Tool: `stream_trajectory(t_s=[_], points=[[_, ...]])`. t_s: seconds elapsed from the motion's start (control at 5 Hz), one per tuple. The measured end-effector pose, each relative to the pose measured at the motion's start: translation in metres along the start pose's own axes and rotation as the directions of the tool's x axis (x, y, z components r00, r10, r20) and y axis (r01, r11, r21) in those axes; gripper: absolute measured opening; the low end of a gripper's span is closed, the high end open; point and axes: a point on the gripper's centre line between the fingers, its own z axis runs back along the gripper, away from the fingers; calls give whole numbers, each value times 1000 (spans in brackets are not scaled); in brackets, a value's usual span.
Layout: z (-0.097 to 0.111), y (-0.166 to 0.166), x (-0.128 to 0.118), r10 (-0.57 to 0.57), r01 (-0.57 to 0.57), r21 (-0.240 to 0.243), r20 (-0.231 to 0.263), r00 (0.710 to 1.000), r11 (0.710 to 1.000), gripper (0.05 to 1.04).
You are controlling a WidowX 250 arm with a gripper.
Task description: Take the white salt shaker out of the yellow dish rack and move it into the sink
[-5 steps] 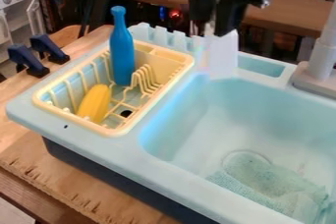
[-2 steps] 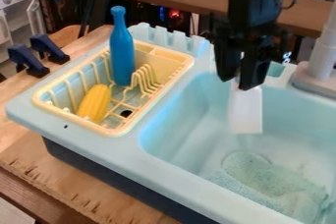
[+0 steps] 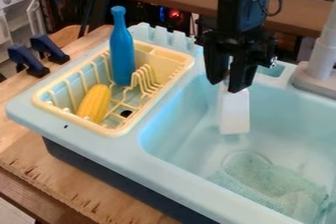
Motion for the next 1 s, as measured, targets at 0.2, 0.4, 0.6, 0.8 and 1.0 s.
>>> stream_trajectory(t_s=[0.2,0.4,0.6,0.8,1.0], points=[[-15,-11,-3,-7,6,-3,-71,997,1000,695],[-17,-20,-2,-26,27,19,-63,998,999,956],[-11,-24,-2,-45,46,39,-38,998,998,1013],[13,-31,0,-72,72,92,-3,997,993,1009],[59,-42,-11,-100,89,140,78,992,986,1005]])
